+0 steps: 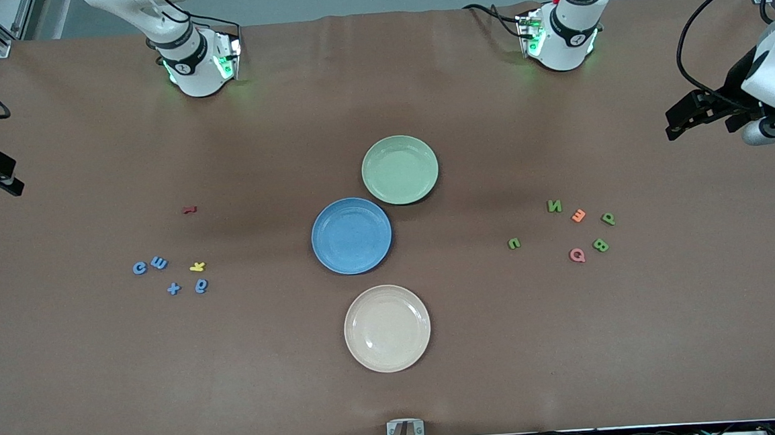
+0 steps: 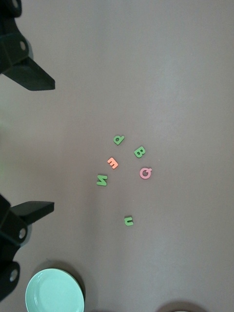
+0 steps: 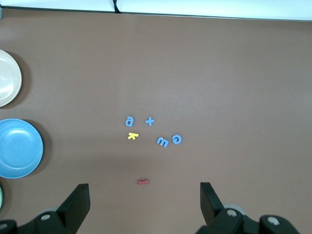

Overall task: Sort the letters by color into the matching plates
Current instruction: 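Move the left gripper toward the green letters while the right gripper reaches the blue letters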

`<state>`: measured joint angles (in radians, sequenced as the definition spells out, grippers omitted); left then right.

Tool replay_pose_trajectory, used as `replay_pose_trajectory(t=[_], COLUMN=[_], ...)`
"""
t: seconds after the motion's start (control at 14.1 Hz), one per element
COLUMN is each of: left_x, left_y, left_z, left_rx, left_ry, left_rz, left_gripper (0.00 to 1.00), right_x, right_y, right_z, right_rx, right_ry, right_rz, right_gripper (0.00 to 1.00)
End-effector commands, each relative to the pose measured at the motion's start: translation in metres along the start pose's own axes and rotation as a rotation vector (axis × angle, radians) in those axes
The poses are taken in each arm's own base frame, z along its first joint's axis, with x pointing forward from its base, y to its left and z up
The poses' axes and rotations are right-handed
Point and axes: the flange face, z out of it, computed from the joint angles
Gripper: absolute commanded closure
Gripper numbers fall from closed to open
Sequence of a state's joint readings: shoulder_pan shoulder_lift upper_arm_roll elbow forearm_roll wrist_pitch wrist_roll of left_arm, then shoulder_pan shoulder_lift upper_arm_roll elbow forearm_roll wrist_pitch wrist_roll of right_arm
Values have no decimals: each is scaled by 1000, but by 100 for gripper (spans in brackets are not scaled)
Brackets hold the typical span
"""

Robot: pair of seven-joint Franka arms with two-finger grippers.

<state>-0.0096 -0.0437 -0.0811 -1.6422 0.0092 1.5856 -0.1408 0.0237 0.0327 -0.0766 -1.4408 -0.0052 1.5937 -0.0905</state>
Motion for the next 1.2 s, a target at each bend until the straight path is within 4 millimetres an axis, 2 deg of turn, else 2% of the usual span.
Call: replay_pose_trajectory(t=[0.0,0.35,0.57,0.85,1.13], left_x=[1,9,22,38,30], left_y=[-4,-4,-2,24,45], left_z=[-4,2,27,88,145], left_rx=[16,15,18,22,22], left_ry=[-5,-13,-65,-164,-199], left_rz=[-7,-10,-7,30,42], left_gripper=[0,0,0,0,0], right_x=[1,1,4,14,32], right_y=[2,3,-2,-3,-11], right_z=[-4,-4,1,24,66], right_rx=[1,2,5,5,9], right_ry=[6,6,1,-37,-89], right_rz=[4,5,-2,-7,-28], right_gripper=[0,0,0,0,0])
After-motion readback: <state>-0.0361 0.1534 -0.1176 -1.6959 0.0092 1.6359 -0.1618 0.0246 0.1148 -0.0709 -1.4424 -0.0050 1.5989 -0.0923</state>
